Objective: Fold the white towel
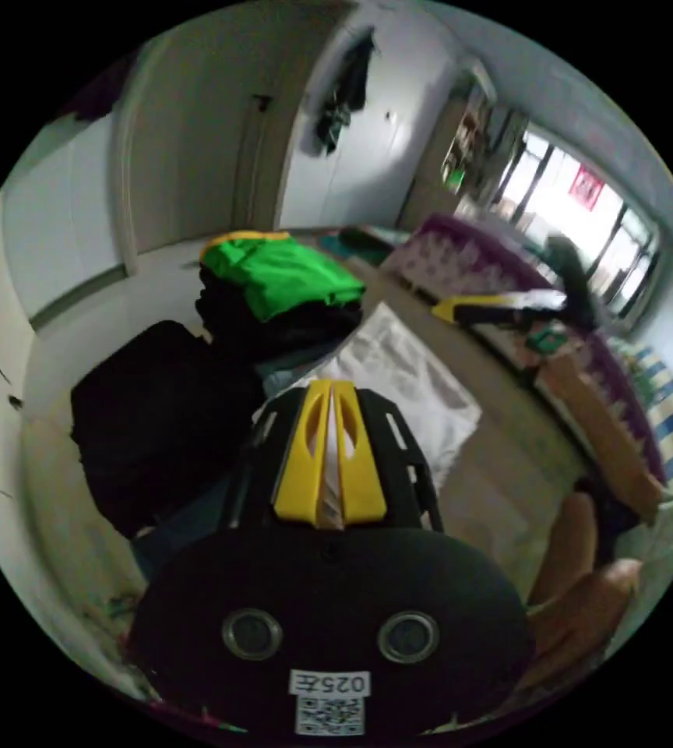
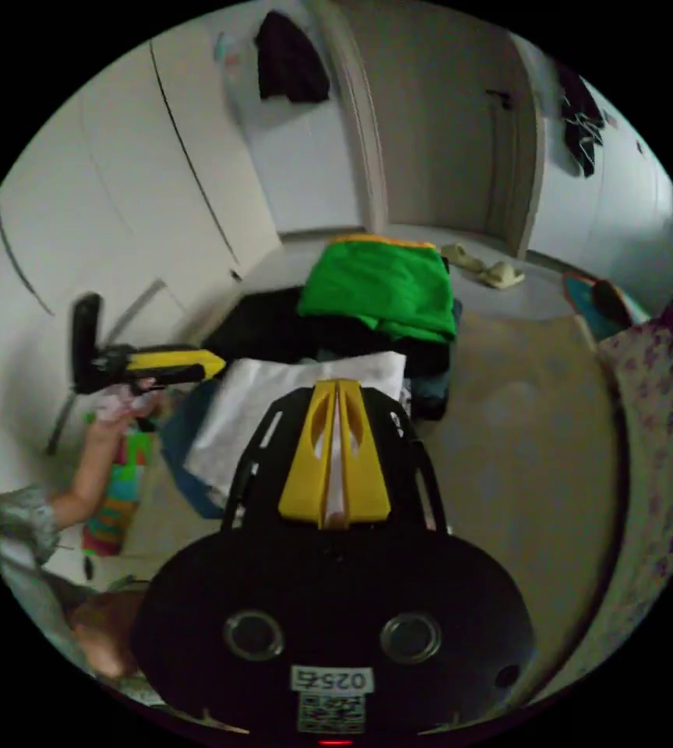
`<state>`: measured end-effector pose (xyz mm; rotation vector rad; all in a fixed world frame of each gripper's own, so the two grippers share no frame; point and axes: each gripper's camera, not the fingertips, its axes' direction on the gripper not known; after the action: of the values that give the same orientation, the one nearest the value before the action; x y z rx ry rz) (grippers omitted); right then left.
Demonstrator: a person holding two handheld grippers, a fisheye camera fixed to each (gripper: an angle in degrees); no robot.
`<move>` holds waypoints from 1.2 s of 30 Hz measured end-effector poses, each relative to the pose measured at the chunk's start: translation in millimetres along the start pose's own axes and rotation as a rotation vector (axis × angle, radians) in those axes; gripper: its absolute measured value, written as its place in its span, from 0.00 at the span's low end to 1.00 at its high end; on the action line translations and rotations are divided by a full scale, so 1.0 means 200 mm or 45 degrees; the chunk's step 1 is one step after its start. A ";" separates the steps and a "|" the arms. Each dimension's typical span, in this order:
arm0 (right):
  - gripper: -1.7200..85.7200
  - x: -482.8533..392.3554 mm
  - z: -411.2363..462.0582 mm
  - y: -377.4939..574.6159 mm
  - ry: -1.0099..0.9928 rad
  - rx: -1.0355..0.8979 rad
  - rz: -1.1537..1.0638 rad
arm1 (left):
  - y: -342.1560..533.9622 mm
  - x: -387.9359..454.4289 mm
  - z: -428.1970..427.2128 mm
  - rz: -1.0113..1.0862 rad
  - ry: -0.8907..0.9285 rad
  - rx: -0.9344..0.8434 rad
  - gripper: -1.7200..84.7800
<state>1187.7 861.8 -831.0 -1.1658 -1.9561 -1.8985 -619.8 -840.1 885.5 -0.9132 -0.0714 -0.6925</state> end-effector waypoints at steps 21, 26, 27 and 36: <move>0.01 -0.57 -0.09 0.11 0.165 -0.286 -0.036 | 1.47 1.00 0.77 0.088 -0.334 -0.208 0.01; 0.01 -0.52 -0.65 0.21 0.011 -0.189 0.048 | 1.83 1.21 0.80 0.080 -0.283 -0.350 0.01; 0.01 -0.52 -0.77 0.25 0.066 -0.154 0.037 | 1.88 1.27 0.78 0.088 -0.349 -0.337 0.01; 0.01 -0.97 -3.14 1.80 1.409 0.836 -0.050 | 3.00 2.93 0.46 0.947 0.455 1.386 0.02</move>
<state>1303.4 171.2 -566.7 0.1313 -1.6383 -1.2301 207.2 -829.4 721.0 0.2605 0.1930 -0.0398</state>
